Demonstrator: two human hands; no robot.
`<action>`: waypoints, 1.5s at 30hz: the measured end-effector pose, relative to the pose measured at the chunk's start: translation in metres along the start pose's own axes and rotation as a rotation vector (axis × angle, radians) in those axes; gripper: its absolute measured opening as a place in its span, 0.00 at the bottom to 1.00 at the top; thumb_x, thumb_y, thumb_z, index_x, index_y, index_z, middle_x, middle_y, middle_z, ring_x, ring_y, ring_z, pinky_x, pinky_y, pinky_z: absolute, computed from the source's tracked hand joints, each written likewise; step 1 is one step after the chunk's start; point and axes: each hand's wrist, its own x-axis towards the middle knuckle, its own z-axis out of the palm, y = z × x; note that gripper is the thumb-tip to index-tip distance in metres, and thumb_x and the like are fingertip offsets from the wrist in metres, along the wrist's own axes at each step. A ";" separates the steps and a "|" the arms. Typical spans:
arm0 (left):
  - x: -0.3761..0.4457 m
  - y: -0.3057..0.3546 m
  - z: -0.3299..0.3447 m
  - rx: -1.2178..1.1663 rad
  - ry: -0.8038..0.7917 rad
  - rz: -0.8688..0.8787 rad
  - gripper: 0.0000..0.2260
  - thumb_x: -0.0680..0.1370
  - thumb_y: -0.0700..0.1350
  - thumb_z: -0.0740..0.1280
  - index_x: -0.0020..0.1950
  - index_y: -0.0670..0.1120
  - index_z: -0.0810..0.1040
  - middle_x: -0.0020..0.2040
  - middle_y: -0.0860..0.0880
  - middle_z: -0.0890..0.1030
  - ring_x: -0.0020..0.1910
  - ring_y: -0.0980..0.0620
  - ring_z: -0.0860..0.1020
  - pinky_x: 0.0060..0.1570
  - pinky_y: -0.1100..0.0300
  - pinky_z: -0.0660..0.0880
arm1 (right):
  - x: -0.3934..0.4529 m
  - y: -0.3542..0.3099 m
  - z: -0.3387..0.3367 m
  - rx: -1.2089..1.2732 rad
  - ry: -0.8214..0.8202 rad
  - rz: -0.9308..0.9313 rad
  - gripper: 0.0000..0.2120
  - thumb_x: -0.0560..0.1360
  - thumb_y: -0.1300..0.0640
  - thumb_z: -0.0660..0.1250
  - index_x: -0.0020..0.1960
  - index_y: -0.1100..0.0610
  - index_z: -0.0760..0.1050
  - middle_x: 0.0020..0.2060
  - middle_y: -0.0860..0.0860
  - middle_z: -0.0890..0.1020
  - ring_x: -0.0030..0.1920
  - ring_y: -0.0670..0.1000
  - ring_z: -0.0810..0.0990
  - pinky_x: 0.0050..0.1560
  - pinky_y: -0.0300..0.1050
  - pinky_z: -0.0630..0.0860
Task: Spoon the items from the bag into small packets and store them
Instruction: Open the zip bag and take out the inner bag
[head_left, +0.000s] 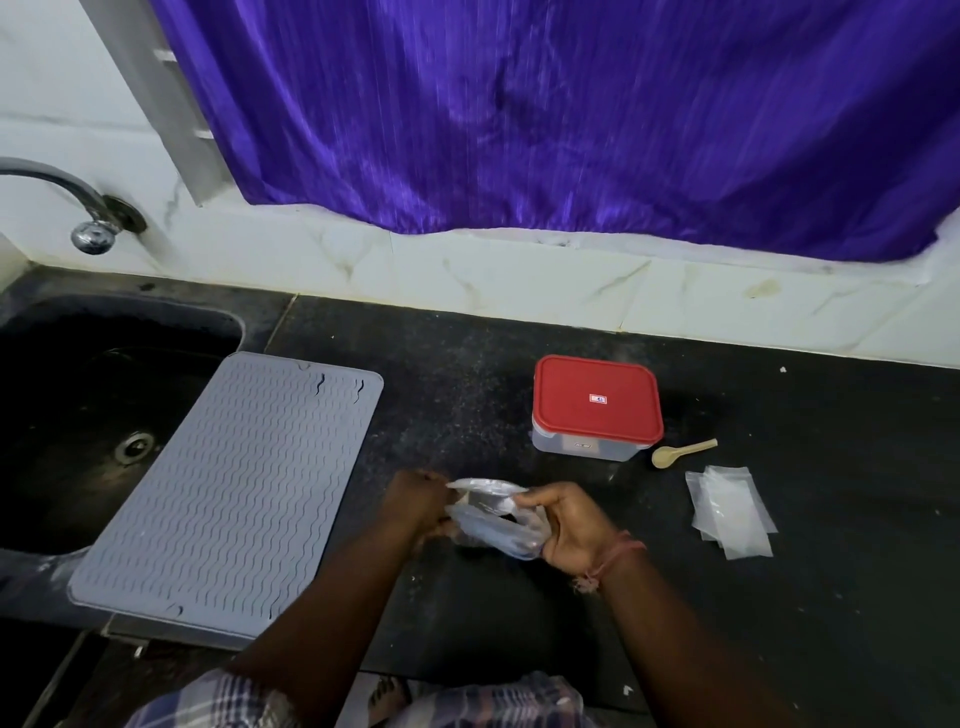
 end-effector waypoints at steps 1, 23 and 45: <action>-0.002 -0.001 -0.001 -0.137 -0.033 -0.052 0.05 0.80 0.35 0.68 0.55 0.39 0.79 0.50 0.40 0.82 0.47 0.44 0.82 0.47 0.50 0.83 | -0.004 0.000 0.001 -0.021 -0.066 0.020 0.18 0.76 0.64 0.59 0.61 0.71 0.79 0.56 0.65 0.83 0.55 0.60 0.83 0.60 0.50 0.79; 0.002 -0.011 0.012 -0.301 -0.189 0.085 0.10 0.76 0.27 0.67 0.55 0.37 0.79 0.50 0.35 0.83 0.46 0.41 0.83 0.47 0.48 0.81 | -0.001 0.011 0.005 0.111 -0.189 -0.049 0.27 0.83 0.47 0.60 0.71 0.69 0.71 0.65 0.69 0.75 0.63 0.64 0.77 0.69 0.56 0.72; -0.008 -0.027 0.020 -0.457 0.030 -0.056 0.10 0.80 0.32 0.59 0.43 0.44 0.74 0.42 0.43 0.77 0.40 0.46 0.77 0.50 0.46 0.79 | 0.018 0.041 0.022 -0.601 0.574 -0.258 0.22 0.78 0.38 0.64 0.55 0.56 0.80 0.49 0.55 0.85 0.48 0.53 0.83 0.50 0.50 0.81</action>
